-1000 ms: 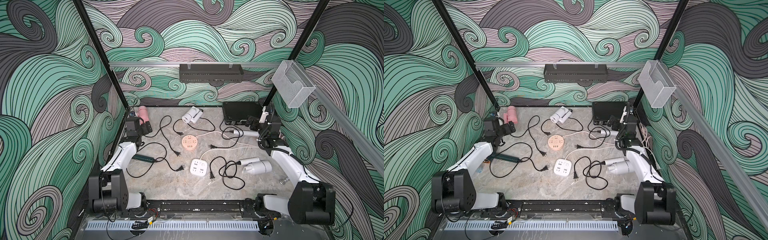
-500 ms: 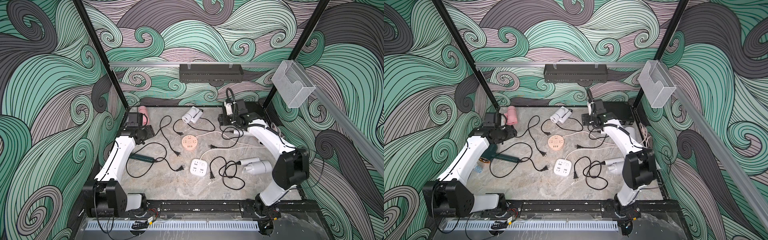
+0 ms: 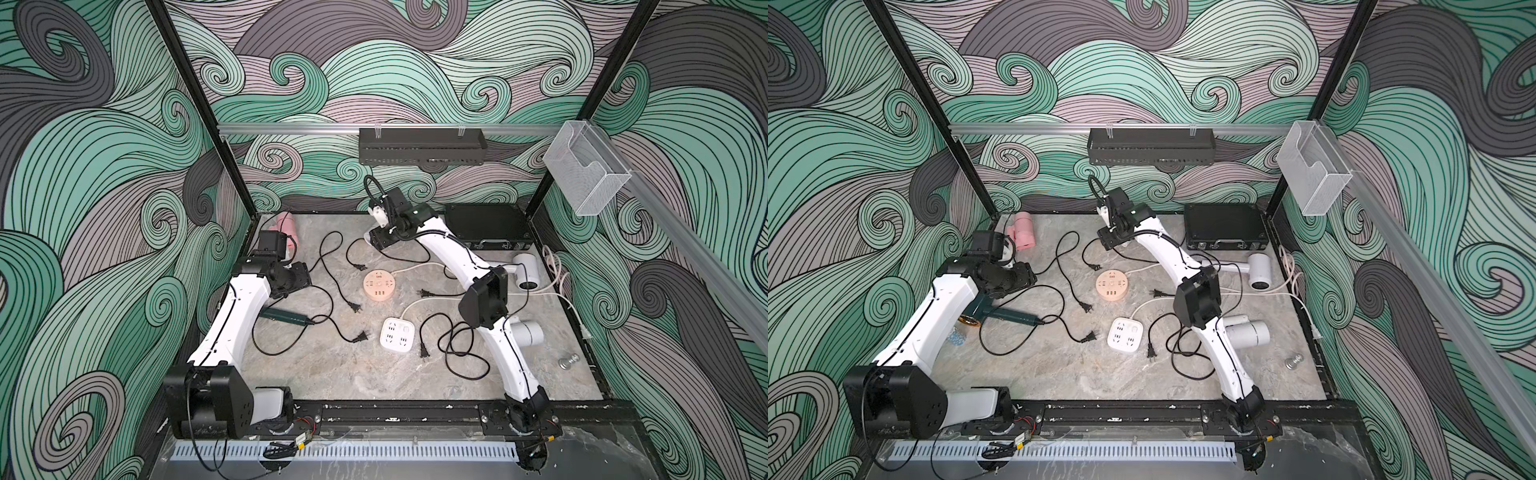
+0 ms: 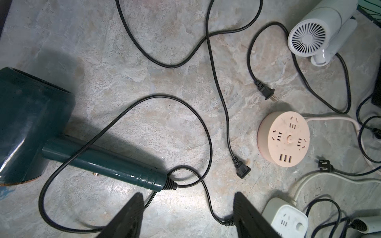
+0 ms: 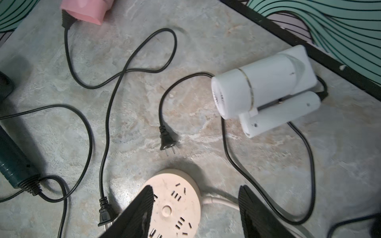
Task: Charge the blow dryers
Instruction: Pick up the plug from the center of the board.
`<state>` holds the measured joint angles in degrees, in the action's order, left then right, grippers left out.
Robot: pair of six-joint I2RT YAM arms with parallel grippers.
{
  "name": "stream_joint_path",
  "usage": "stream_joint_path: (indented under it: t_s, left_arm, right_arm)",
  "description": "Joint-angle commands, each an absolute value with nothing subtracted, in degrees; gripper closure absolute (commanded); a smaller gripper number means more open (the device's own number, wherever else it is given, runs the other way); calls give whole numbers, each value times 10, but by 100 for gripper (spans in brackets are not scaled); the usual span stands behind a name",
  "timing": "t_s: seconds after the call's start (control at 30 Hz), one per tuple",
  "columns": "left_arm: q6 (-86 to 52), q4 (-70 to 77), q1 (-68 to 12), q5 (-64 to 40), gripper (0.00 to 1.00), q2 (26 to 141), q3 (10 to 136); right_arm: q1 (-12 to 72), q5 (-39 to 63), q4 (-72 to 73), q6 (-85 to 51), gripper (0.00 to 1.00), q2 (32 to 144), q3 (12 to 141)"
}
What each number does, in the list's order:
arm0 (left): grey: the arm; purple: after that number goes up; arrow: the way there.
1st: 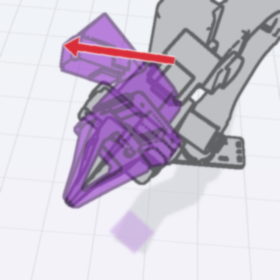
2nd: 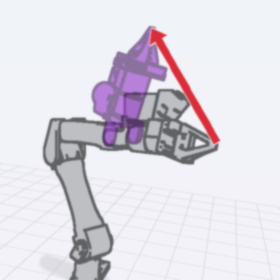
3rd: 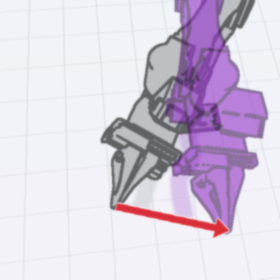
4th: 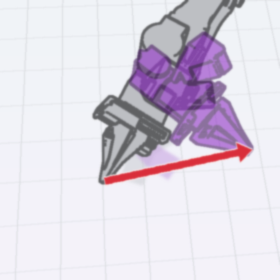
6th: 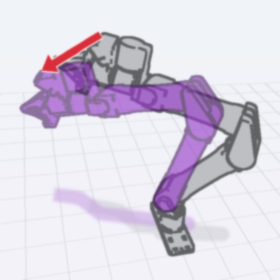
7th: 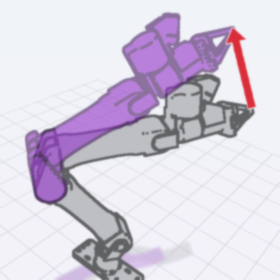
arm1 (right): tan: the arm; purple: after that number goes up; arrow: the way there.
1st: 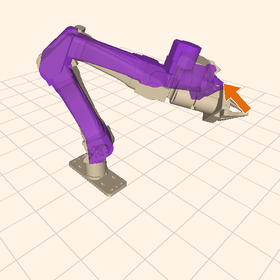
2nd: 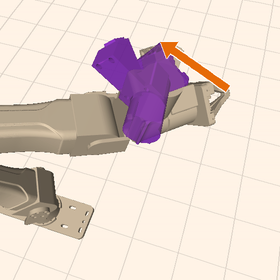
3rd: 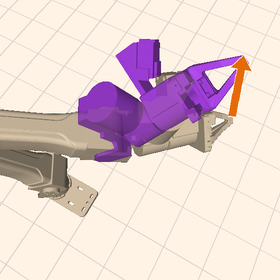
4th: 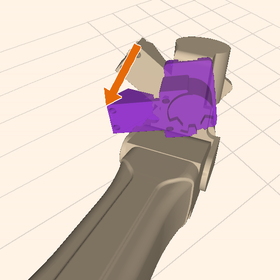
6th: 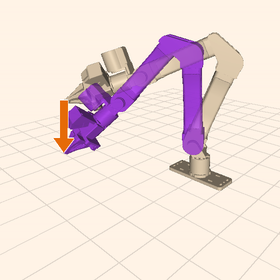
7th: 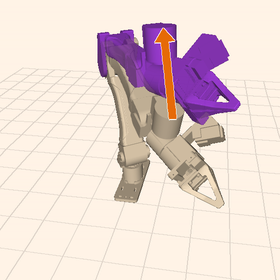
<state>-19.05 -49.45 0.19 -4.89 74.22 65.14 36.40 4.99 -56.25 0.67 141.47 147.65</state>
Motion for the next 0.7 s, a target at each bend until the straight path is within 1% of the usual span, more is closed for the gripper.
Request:
stream_joint_path:
  t_s: [0.0, 0.17, 0.23, 0.4, 0.5, 0.67]
  left_arm:
    - [-169, -518, -2, -68, 32, 719, 655]
    - [-196, -494, -2, -112, 32, 703, 612]
    - [-201, -487, -2, -124, 34, 693, 597]
    - [-197, -490, -2, -126, 34, 669, 571]
    - [-194, -493, -2, -127, 34, 657, 562]
    - [-199, -493, -2, -135, 34, 646, 553]
  right_arm:
    - [372, 95, -622, 10, 35, 1452, 1535]
    - [382, 124, -561, -17, 42, 1494, 1523]
    - [385, 119, -555, -24, 42, 1518, 1542]
    - [392, 97, -533, -32, 38, 1548, 1555]
    - [395, 93, -517, -41, 32, 1562, 1555]
    - [401, 95, -509, -69, 32, 1583, 1564]
